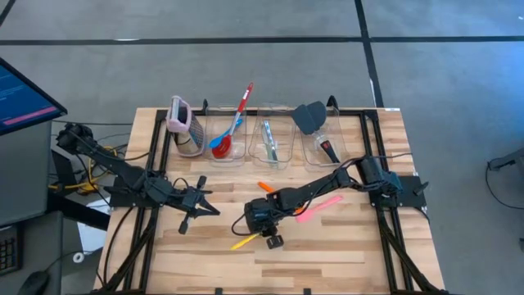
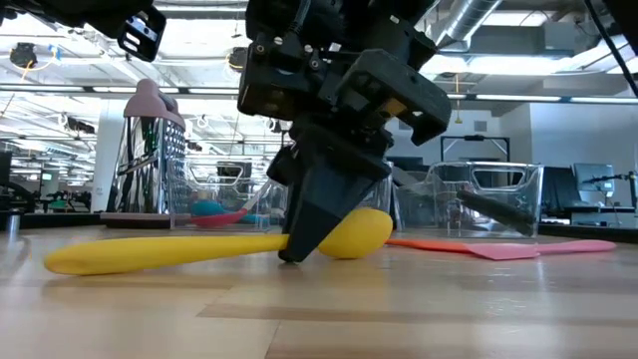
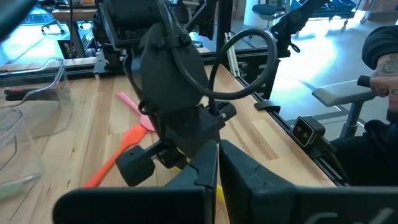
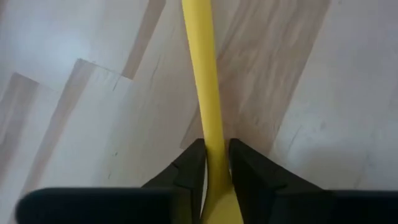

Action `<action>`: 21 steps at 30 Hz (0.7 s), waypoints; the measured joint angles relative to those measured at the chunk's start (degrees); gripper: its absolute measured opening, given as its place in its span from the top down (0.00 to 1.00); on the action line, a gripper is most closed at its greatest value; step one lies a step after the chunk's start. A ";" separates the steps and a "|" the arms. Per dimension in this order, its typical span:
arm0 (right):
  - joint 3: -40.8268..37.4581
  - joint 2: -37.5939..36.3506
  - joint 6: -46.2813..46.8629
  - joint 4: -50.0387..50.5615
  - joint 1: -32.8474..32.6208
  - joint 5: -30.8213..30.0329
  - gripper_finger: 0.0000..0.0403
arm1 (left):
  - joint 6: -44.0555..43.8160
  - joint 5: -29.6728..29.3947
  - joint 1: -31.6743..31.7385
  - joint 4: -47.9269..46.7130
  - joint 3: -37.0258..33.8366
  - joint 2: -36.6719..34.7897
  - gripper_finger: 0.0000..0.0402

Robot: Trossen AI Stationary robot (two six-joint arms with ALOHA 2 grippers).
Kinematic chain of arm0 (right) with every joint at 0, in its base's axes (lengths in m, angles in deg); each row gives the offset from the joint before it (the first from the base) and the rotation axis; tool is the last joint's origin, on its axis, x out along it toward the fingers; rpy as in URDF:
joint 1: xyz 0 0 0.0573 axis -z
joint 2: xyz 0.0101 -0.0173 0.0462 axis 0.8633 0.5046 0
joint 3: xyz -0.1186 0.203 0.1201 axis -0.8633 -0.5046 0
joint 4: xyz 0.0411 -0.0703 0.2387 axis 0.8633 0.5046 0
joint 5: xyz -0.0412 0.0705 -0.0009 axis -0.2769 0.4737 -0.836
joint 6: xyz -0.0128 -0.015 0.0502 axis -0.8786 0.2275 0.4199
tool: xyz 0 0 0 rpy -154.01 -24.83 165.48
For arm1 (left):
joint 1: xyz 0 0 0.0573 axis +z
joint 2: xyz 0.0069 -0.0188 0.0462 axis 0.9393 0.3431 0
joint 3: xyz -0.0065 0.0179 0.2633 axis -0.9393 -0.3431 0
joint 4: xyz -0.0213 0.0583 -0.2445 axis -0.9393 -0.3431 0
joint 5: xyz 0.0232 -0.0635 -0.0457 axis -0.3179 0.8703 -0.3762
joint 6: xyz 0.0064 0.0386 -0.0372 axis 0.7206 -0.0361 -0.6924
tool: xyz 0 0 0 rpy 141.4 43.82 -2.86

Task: Pick & Place Kitchen Items
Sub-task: Put the yellow serving spoon into the left transparent bin

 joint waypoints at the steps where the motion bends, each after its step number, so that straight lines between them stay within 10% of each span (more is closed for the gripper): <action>1: -0.01 0.00 0.00 0.16 0.02 0.00 0.82 | 0.02 -0.02 0.00 0.00 0.00 0.00 0.99; 21: 0.01 -0.42 -0.55 0.79 0.61 -4.34 0.95 | 0.00 -0.15 0.00 0.00 0.00 0.00 0.99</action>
